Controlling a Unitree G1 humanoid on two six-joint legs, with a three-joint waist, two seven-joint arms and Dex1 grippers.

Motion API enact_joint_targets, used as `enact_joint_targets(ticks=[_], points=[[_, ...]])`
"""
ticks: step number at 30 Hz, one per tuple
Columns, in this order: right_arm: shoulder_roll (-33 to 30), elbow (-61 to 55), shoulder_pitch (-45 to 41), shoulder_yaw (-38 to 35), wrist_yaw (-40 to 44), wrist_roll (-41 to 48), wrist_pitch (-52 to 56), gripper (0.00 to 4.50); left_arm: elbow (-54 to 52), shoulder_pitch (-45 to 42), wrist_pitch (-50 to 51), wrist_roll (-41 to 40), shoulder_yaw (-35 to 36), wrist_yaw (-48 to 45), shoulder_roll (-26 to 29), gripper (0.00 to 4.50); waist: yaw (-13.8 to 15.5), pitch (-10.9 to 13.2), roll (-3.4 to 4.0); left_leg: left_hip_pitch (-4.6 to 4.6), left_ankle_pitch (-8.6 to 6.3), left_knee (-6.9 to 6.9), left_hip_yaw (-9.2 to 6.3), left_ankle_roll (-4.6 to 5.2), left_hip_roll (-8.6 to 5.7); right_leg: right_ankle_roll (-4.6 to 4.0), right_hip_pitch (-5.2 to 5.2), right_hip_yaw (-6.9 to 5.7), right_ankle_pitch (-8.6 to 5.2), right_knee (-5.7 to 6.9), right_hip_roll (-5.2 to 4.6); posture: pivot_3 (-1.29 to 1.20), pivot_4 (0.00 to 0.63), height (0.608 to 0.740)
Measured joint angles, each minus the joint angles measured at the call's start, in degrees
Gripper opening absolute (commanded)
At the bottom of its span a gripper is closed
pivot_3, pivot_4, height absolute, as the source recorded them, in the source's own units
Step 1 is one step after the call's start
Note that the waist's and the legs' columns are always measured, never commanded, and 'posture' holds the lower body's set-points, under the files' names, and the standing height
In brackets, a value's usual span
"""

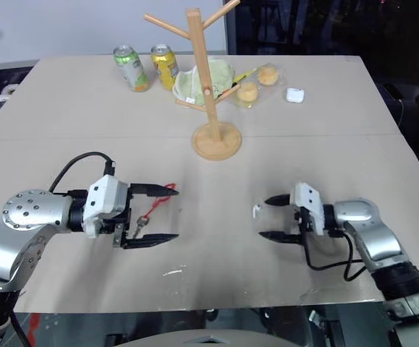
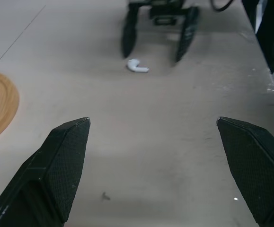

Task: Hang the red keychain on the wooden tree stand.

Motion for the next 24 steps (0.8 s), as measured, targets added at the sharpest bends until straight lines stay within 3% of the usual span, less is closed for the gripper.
enact_joint_targets(ticks=[20,24], points=[[3.88,10.89,-6.87,0.54,2.00,-3.79,-4.79,4.50,1.35,-0.13,-2.88,1.53,-0.60,-0.14,-0.77,4.43,-0.14,0.00,0.01,0.13,-0.07,0.87,-0.02,-0.12,0.07,-0.05,-0.03,0.32,0.01,0.85,0.13,0.00,0.150,0.740],[4.59,11.77,-7.65,0.95,2.22,-4.89,-5.96,2.81,1.77,-1.54,-2.75,1.52,-1.37,0.60,-1.37,4.50,-0.11,0.00,0.01,0.13,0.01,0.91,-0.02,0.01,0.07,-0.07,-0.02,0.36,0.03,0.91,0.17,0.00,0.150,0.740]])
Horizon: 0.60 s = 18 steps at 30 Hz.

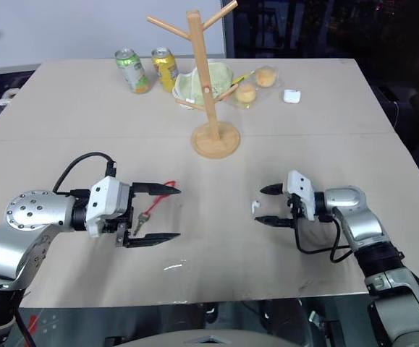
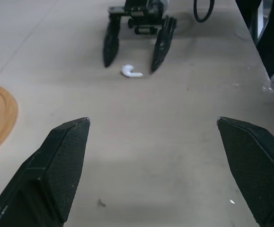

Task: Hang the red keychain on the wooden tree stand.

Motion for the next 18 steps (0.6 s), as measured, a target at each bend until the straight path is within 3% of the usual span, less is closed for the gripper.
enact_joint_targets(ticks=[5,18], points=[[0.62,0.00,-0.17,0.41,0.08,-1.11,-1.51,0.44,0.09,-0.09,0.00,0.01,-0.81,0.11,-0.28,4.50,0.07,-0.01,0.00,-0.02,0.00,-0.03,0.01,0.00,0.00,-0.13,0.00,0.09,0.16,0.01,0.11,0.00,0.150,0.740],[0.91,-0.14,-0.25,0.65,0.20,-1.52,-1.57,0.44,0.12,-0.05,-0.08,0.01,-0.87,0.30,-0.57,4.50,0.06,-0.01,0.00,-0.01,0.00,0.01,0.01,0.00,0.06,-0.20,-0.01,0.17,0.14,0.01,0.20,0.00,0.150,0.740]])
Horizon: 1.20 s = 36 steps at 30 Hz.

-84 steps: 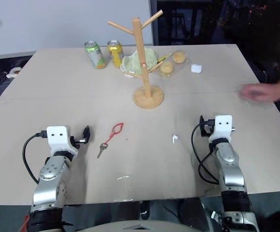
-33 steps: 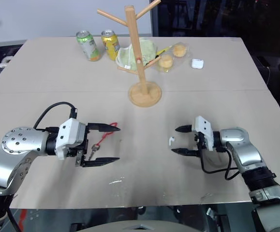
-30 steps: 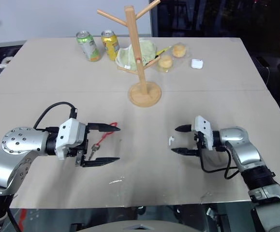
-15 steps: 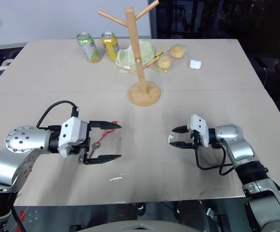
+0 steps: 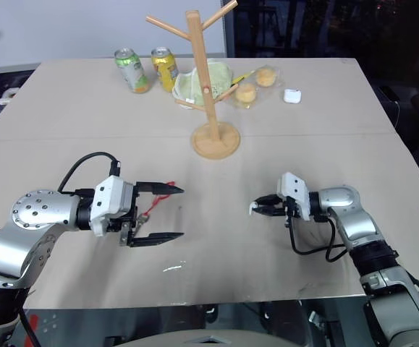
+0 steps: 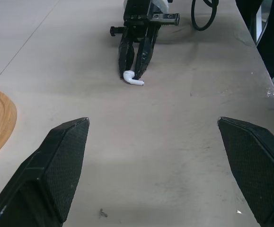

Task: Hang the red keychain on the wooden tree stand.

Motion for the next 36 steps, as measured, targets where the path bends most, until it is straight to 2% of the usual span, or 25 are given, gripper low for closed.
enact_joint_targets(ticks=[6,10,14,17,24,35,36], points=[[-1.41,-9.76,1.77,-3.48,-3.30,4.79,8.97,0.44,0.02,-0.49,0.05,-0.13,-0.06,-0.28,0.05,4.50,0.06,0.01,0.01,-0.02,0.00,0.00,0.00,0.00,0.00,0.20,-0.02,0.02,0.12,0.03,0.03,0.00,0.150,0.740],[-3.12,-16.31,2.12,-9.44,-8.56,8.73,16.03,0.44,1.96,-4.87,-0.03,-0.13,-0.61,-1.02,-0.10,4.50,0.36,0.01,0.01,-0.02,0.00,0.03,-0.01,0.00,-0.01,0.17,0.00,0.02,0.10,0.03,0.02,0.00,0.150,0.740],[-3.82,-17.66,2.74,-14.08,-14.33,9.69,19.82,0.44,3.92,-8.63,0.38,-0.13,-2.42,-1.08,-1.82,4.50,0.22,0.00,-0.01,-0.02,0.00,0.08,0.03,0.01,-0.03,0.01,0.02,0.11,0.01,0.03,0.02,0.00,0.150,0.740],[-2.65,-13.95,1.61,-16.18,-22.08,7.79,20.14,0.44,6.03,-12.86,1.06,-0.13,-3.71,-0.36,-4.27,4.50,0.16,-0.01,-0.01,-0.02,0.01,0.08,0.03,0.02,-0.04,0.22,0.01,0.13,0.14,0.09,0.06,0.00,0.150,0.740],[-1.07,4.25,-8.02,-18.67,-38.22,0.87,19.27,0.44,10.84,-20.37,1.29,0.39,-6.81,0.79,-9.66,4.50,-0.12,-0.01,-0.01,-0.01,0.02,0.16,0.03,0.03,-0.03,0.23,-0.01,0.81,0.14,0.20,0.51,0.00,0.150,0.740],[-1.07,17.05,-11.39,-20.61,-45.39,-1.35,19.99,0.44,10.79,-19.36,0.86,1.58,-6.99,1.42,-10.78,4.50,-0.12,-0.01,-0.01,0.01,0.03,0.18,0.06,0.05,-0.04,0.24,-0.01,1.16,0.14,0.24,0.66,0.00,0.150,0.740],[-1.07,17.86,-11.75,-20.78,-45.65,-1.39,19.99,0.82,10.78,-19.25,0.67,1.94,-6.98,1.53,-10.82,4.50,-0.10,-0.01,-0.01,0.02,0.03,0.21,0.05,0.05,-0.04,0.23,0.00,1.21,0.14,0.26,0.69,0.00,0.150,0.740]])
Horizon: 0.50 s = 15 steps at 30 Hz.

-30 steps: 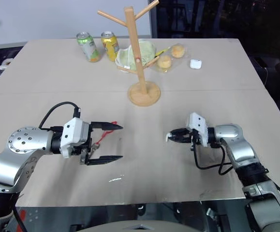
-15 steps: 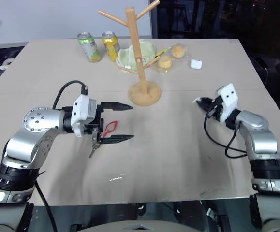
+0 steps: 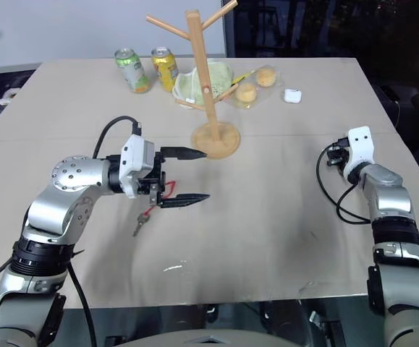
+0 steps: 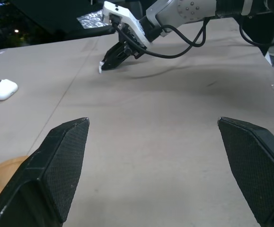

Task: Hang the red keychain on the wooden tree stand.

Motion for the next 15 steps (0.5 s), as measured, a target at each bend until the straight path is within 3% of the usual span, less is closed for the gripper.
enact_joint_targets(ticks=[5,6,9,15], points=[[0.21,1.46,-0.47,-0.70,0.11,0.12,-0.19,3.11,0.00,0.70,-0.28,0.34,0.02,0.54,-0.01,4.50,-0.03,0.00,0.00,0.00,0.01,0.04,0.01,0.01,-0.01,0.00,-0.01,0.16,0.00,0.05,0.06,0.00,0.150,0.740],[0.21,1.46,-0.47,-0.74,0.14,0.17,-0.18,3.26,0.00,0.70,-0.29,0.34,0.04,0.56,-0.01,4.50,-0.03,0.00,0.00,0.00,0.01,0.03,0.01,0.01,-0.01,0.00,-0.01,0.16,0.00,0.06,0.06,0.00,0.150,0.740],[0.21,0.64,-0.24,-0.96,0.92,0.52,0.52,4.49,0.00,0.70,-0.57,0.78,0.11,1.18,-0.02,4.50,-0.10,0.00,0.00,0.01,0.01,0.03,0.01,0.01,0.00,0.00,-0.02,0.18,0.00,0.07,0.09,0.00,0.150,0.740],[-0.32,-8.39,1.09,-1.18,2.67,2.65,5.23,4.49,0.00,0.79,-0.68,0.83,0.74,1.69,0.64,4.50,-0.04,0.00,0.01,0.01,0.01,0.04,0.01,0.01,0.00,0.00,-0.05,0.21,0.00,0.17,0.10,0.00,0.150,0.740]])
